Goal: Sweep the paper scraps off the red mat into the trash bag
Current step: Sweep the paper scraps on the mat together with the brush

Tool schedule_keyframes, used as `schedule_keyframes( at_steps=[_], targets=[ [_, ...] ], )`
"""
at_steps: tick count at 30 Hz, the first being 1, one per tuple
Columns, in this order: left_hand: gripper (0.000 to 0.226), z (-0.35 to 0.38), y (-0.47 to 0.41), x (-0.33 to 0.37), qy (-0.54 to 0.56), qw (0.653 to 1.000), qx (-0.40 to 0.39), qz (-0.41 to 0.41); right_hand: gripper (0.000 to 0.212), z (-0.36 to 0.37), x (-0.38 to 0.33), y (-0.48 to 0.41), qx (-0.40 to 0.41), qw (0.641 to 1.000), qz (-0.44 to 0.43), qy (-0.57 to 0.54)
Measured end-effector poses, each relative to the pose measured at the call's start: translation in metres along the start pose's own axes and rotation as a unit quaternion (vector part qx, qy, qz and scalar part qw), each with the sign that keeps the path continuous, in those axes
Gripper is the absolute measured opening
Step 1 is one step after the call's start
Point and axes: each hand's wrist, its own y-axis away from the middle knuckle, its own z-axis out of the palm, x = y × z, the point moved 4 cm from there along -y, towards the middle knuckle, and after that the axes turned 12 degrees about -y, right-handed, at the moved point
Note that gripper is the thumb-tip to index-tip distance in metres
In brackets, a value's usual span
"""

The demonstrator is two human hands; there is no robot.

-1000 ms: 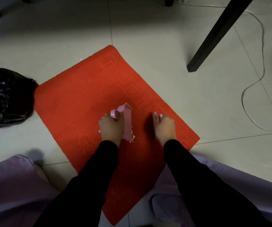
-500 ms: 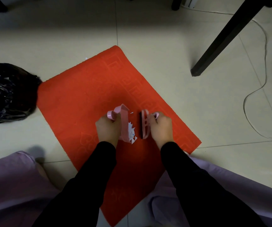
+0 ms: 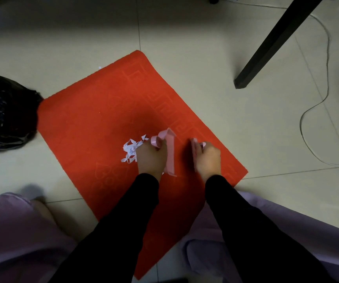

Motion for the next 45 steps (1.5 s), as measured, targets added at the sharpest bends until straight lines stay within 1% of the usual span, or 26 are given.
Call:
schedule_keyframes(
  at_steps=[2,4,6,9,11,13,14,16,18,19,20,22,25,26,28,31,33,35,37,40,42,45],
  targets=[
    [0.038,0.002,-0.001,-0.003,-0.001,1.0,0.002,-0.006,0.033,0.009,-0.008,0.009,-0.048,0.999,-0.022,-0.007],
    [0.039,0.001,-0.002,-0.007,0.008,1.0,0.005,-0.011,0.03,0.012,-0.013,0.015,-0.062,0.997,-0.032,-0.026],
    [0.039,-0.003,-0.002,-0.008,0.001,1.0,0.013,-0.011,0.032,0.006,-0.013,0.014,-0.04,0.998,-0.031,-0.042],
    [0.04,-0.012,-0.002,-0.007,-0.03,0.999,0.039,0.005,0.032,-0.008,-0.009,0.005,0.021,0.997,-0.012,-0.068],
    [0.04,-0.014,-0.003,-0.006,-0.042,0.998,0.043,0.006,0.033,-0.016,-0.005,-0.001,0.053,0.996,-0.006,-0.068],
    [0.039,-0.012,-0.003,-0.007,-0.032,0.999,0.041,0.001,0.036,-0.017,-0.001,-0.003,0.062,0.997,0.002,-0.052],
    [0.038,-0.012,-0.002,-0.006,-0.025,0.999,0.041,-0.001,0.037,-0.014,0.001,-0.003,0.055,0.998,0.012,-0.042],
    [0.037,-0.011,0.0,-0.004,-0.018,0.999,0.041,-0.004,0.039,-0.002,0.003,0.001,0.016,1.0,0.019,-0.007],
    [0.037,-0.011,0.001,-0.005,-0.014,0.999,0.038,-0.008,0.038,0.009,0.0,0.009,-0.034,0.999,-0.008,0.013],
    [0.037,-0.011,0.001,-0.006,-0.012,0.999,0.035,-0.011,0.035,0.011,-0.002,0.013,-0.048,0.999,-0.017,0.001],
    [0.037,-0.011,0.0,-0.008,-0.009,0.999,0.033,-0.013,0.031,0.01,-0.004,0.015,-0.049,0.998,-0.017,-0.022],
    [0.037,-0.013,-0.003,-0.013,-0.009,0.999,0.035,-0.017,0.029,0.002,-0.004,0.015,-0.023,0.998,-0.012,-0.058],
    [0.038,-0.018,-0.007,-0.018,-0.033,0.999,0.039,-0.017,0.033,-0.007,-0.001,0.012,0.031,0.998,-0.009,-0.062],
    [0.038,-0.021,-0.008,-0.019,-0.043,0.998,0.046,-0.012,0.035,-0.005,-0.001,0.012,0.031,0.998,-0.004,-0.057],
    [0.039,-0.026,-0.011,-0.021,-0.058,0.996,0.06,-0.004,0.037,0.008,-0.004,0.015,-0.001,1.0,0.003,-0.028],
    [0.039,-0.035,-0.014,-0.026,-0.065,0.996,0.061,-0.015,0.037,0.036,-0.012,0.028,-0.059,0.998,-0.032,0.019],
    [0.042,-0.042,-0.016,-0.03,-0.084,0.994,0.064,-0.022,0.042,0.045,-0.017,0.036,-0.071,0.996,-0.048,0.026],
    [0.043,-0.048,-0.018,-0.033,-0.091,0.993,0.068,-0.029,0.043,0.04,-0.022,0.039,-0.064,0.997,-0.048,-0.003],
    [0.043,-0.053,-0.02,-0.035,-0.09,0.993,0.074,-0.034,0.039,0.03,-0.026,0.035,-0.036,0.998,-0.046,-0.033],
    [0.036,-0.058,-0.018,-0.034,-0.083,0.993,0.074,-0.035,0.04,0.024,-0.03,0.027,0.004,0.999,-0.042,-0.01],
    [0.036,-0.06,-0.017,-0.035,-0.073,0.994,0.071,-0.041,0.04,0.031,-0.033,0.026,0.001,0.999,-0.036,0.022],
    [0.034,-0.063,-0.019,-0.038,-0.068,0.994,0.067,-0.051,0.038,0.052,-0.034,0.032,-0.029,0.998,-0.041,0.048]
  ],
)
